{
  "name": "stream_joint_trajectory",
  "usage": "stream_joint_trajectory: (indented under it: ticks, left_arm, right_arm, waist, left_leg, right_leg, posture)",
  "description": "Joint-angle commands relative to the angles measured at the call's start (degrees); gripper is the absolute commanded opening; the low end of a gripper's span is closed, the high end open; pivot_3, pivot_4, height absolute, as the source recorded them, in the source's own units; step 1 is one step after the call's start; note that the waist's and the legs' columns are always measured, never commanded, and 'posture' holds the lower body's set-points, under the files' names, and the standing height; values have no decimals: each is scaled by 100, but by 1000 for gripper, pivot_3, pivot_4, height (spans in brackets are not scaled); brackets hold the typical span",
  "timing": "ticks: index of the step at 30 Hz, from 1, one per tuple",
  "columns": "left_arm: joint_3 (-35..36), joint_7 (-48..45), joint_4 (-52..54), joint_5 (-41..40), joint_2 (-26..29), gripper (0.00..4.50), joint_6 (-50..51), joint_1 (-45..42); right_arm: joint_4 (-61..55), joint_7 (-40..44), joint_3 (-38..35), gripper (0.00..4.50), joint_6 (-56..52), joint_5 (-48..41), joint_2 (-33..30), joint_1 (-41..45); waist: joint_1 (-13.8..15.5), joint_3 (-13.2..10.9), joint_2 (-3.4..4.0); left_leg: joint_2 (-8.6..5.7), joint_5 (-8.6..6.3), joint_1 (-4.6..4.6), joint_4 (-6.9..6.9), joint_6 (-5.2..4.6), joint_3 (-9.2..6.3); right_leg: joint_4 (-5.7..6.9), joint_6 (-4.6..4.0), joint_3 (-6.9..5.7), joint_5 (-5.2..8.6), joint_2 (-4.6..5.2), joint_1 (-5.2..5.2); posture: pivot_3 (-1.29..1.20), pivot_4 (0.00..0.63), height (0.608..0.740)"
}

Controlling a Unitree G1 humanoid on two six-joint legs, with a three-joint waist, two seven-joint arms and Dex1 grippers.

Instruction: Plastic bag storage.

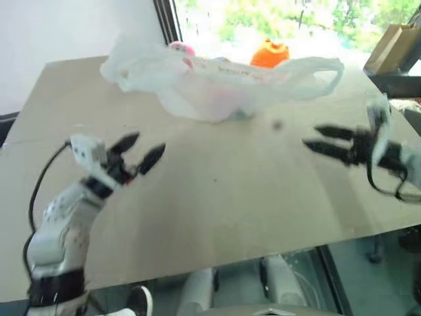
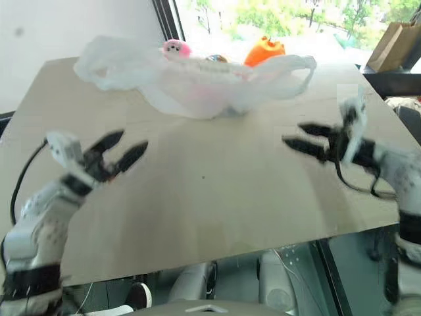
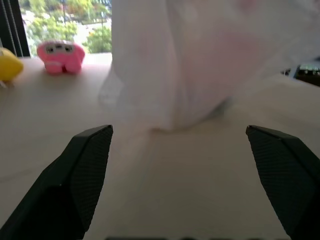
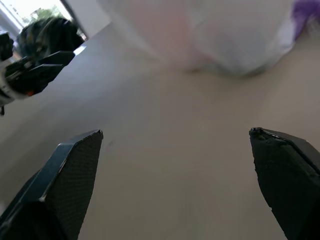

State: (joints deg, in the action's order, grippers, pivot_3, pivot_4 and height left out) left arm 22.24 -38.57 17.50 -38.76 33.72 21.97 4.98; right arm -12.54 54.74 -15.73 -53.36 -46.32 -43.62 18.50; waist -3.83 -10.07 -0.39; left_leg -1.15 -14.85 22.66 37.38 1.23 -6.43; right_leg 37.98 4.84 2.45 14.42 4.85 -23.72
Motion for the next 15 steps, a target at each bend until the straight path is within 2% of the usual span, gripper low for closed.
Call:
stream_joint_trajectory:
  ticks: [1,4,9,12,15]
  left_arm:
    - [-75,182,624,374,-80,4500,-57,737]
    - [-445,432,778,1038,-398,4500,-468,1427]
    - [-848,492,766,1669,-824,4500,-1198,1984]
    - [-945,681,811,1872,-977,4500,-1324,2041]
    - [-974,777,884,1889,-1108,4500,-1402,1965]
  right_arm:
    - [-360,76,92,4470,785,461,-14,-693]
    - [-39,66,199,4470,2118,1159,372,-1357]
    - [752,295,155,4470,4053,1846,866,-1729]
    - [1134,363,167,4470,4550,2037,895,-1812]
    - [1327,330,192,4470,4604,2052,893,-1860]
  waist:
    - [74,-2,-2]
    - [166,3,-14]
    - [194,2,-26]
    - [191,3,-25]
    - [190,3,-25]
  left_leg:
    - [1,-3,-33,0,-5,0]
    - [12,-3,-122,4,-7,18]
    - [24,-3,-180,5,-7,23]
    - [32,-3,-186,-3,-6,22]
    - [35,-4,-186,-8,-6,18]
  right_leg:
    - [-3,0,0,1,-2,34]
    - [-15,6,5,32,-6,125]
    - [-25,6,9,32,-15,187]
    - [-26,1,9,23,-22,188]
    - [-27,-1,8,7,-27,188]
  posture:
    - [0,150,740]
    - [0,150,740]
    - [0,150,740]
    - [0,150,740]
    - [0,150,740]
